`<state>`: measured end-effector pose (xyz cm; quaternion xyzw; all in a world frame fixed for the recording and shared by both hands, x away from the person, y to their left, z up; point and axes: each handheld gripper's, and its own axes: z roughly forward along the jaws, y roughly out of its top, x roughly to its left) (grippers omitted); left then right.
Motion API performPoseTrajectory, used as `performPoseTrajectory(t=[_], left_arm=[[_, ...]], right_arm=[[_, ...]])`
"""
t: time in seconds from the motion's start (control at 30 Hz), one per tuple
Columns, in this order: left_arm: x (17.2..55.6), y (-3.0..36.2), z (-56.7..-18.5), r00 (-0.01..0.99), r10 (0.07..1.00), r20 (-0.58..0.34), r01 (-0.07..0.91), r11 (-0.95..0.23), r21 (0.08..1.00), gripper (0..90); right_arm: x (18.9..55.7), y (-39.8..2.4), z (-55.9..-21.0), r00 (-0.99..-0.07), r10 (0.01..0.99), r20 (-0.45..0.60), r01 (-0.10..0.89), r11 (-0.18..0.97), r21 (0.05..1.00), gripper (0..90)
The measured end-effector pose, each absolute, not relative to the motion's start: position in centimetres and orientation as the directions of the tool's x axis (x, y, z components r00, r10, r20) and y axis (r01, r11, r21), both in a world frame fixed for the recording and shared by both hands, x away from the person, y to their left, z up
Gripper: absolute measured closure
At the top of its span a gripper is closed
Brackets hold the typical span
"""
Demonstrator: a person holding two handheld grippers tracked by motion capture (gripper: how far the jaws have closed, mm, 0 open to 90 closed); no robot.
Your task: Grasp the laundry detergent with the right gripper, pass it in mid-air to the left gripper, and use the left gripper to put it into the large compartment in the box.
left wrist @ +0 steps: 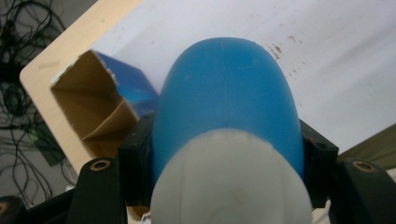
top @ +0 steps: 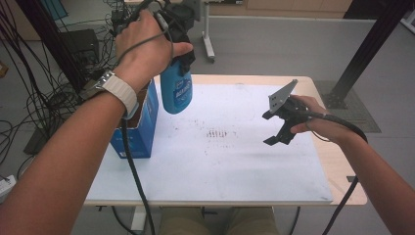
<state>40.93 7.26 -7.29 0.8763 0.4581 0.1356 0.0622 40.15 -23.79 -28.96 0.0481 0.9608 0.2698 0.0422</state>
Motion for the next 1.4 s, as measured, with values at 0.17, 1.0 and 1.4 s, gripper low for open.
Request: performPoseTrajectory(t=[0.17,1.0,1.4], left_arm=[[41.3,8.9,-6.4,0.466,0.865,0.187,0.833,-0.500,0.239,37.3],[42.7,16.4,-6.6,0.167,0.968,0.189,0.939,-0.215,0.270,37.2],[43.8,18.4,-9.4,0.114,0.975,0.191,0.954,-0.161,0.253,37.2]], right_arm=[[40.5,-23.7,-29.1,-0.993,0.105,-0.056,0.062,0.860,0.506,8.3],[41.7,-23.2,-30.5,-0.992,0.123,-0.037,0.088,0.857,0.507,8.3],[42.0,-23.3,-31.0,-0.990,0.140,-0.024,0.108,0.852,0.513,8.3]])
